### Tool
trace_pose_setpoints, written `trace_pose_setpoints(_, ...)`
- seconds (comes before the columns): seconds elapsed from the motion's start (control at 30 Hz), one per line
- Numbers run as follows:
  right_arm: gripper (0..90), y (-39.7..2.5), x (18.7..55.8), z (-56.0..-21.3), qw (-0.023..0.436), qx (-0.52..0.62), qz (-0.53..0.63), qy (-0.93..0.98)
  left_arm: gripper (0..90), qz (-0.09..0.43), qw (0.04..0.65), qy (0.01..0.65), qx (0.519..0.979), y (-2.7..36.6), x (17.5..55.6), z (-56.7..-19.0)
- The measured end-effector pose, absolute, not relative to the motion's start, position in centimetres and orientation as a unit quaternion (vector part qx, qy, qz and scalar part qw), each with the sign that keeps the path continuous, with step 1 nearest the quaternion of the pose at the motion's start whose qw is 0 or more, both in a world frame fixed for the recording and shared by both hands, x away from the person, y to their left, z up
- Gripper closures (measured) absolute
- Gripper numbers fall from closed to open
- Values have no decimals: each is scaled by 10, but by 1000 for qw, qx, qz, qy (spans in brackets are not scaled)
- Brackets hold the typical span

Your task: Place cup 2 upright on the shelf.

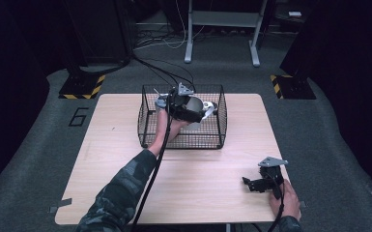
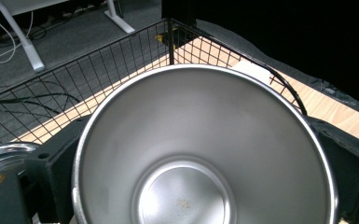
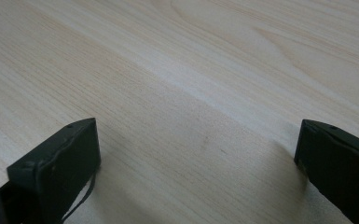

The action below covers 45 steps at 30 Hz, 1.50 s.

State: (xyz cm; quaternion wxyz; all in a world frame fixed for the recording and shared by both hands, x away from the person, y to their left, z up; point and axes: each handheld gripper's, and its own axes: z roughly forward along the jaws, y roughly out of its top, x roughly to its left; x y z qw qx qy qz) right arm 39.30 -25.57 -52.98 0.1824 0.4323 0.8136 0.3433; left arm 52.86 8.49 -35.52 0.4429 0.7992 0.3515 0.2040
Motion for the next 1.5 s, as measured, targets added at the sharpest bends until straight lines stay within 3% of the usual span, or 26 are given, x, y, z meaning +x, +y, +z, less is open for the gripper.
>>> trace_pose_setpoints(1.5,0,-256,393,-530,181,431,343,814,59,188,406,383,808,52,561,-395)
